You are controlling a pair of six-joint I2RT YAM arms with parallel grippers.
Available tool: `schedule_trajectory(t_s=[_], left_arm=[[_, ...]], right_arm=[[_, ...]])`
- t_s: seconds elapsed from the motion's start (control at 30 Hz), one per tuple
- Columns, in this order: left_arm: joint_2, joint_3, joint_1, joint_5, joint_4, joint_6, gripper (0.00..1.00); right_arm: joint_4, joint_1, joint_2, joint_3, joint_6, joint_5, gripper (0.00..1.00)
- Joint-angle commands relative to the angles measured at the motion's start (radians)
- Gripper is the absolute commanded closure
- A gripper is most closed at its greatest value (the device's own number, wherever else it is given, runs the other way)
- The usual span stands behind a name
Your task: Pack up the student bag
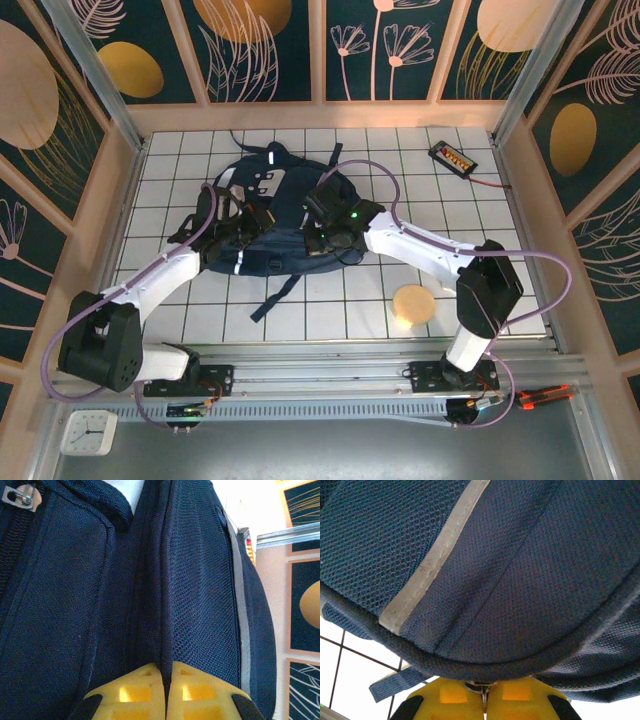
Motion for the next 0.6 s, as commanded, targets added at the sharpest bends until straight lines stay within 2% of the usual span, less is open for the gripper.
schedule_trajectory(t_s=[0.0, 0.57], left_arm=[[0.010, 0.045, 0.031, -0.030, -0.016, 0.076, 1.00], [0.007, 0.057, 0.041, -0.042, -0.097, 0.170, 1.00]], right_arm=[[-0.087, -0.030, -0.064, -0.018, -0.016, 0.044, 1.00], [-0.129, -0.132, -0.052, 0.000, -0.109, -0.004, 1.00]])
